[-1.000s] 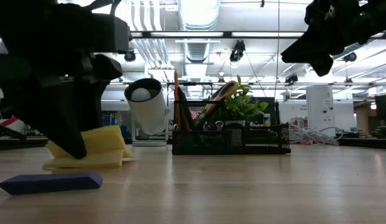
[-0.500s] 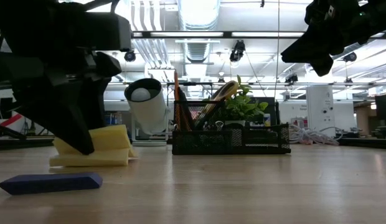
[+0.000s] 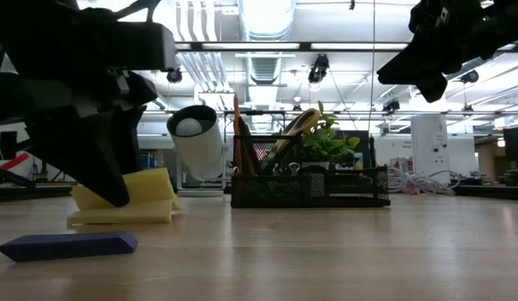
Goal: Pick and place office supplies into organizer
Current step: Put the yellow sticky notes into the black desk organizer
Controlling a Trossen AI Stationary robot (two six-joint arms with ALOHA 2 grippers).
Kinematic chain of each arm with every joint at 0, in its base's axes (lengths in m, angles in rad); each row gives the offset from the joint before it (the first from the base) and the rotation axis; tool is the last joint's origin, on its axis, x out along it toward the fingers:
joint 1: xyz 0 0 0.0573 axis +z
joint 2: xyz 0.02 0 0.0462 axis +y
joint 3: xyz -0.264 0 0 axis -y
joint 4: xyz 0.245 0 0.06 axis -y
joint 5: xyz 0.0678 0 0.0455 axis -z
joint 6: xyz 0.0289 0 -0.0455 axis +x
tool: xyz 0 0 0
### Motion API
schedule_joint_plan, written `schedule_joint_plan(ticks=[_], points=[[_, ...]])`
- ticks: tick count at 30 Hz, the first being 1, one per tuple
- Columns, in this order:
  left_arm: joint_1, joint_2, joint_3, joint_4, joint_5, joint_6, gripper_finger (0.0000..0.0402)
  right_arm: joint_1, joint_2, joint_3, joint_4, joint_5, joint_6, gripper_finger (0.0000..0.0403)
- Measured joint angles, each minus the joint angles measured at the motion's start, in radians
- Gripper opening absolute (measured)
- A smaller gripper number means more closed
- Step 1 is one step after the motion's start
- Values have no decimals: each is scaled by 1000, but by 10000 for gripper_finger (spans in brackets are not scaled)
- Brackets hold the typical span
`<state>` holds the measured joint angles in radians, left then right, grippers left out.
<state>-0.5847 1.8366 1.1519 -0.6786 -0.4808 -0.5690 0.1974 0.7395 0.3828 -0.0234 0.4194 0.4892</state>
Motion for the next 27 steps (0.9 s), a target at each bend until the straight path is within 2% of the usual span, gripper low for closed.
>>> schedule_joint_plan(ticks=[5,8,18,27], points=[[5,0,-1,-1,0,-2,135,0,0,0,0,0,0,50],[7,1,-1,-3,0,-2,121,0,0,0,0,0,0,50],[10,1,-28,-3,2,-2,7,0,0,0,0,0,0,50],[10,-14,-29,-3,15,-1,0,0,0,0,0,0,0,49]])
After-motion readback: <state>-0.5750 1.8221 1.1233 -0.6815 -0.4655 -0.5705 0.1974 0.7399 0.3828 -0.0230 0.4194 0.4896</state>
